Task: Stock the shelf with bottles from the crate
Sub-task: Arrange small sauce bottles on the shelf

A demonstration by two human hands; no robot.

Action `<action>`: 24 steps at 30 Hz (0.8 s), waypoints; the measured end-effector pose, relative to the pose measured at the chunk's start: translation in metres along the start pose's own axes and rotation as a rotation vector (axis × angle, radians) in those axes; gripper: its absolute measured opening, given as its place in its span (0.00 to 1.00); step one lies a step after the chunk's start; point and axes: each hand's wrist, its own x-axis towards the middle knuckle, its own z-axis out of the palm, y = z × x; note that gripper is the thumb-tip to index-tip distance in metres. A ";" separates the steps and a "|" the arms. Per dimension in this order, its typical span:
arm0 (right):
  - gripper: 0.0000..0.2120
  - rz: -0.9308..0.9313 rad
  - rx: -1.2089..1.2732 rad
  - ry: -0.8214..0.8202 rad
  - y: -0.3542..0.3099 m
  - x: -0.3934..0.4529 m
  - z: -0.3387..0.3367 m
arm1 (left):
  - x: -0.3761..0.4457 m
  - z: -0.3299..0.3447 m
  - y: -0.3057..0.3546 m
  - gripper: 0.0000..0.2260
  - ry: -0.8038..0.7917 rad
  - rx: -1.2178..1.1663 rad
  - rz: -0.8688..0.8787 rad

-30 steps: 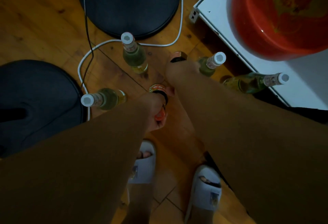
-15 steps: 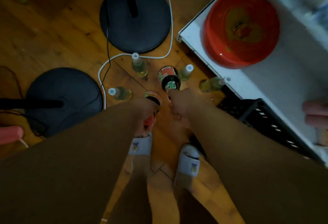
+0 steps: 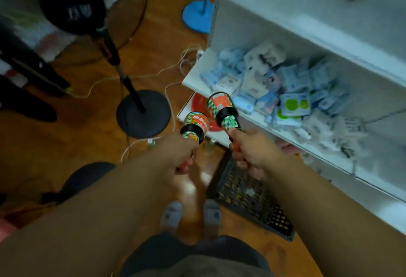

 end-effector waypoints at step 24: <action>0.10 -0.335 0.375 0.179 -0.077 -0.203 -0.273 | -0.203 0.203 0.173 0.06 -0.302 -0.158 0.400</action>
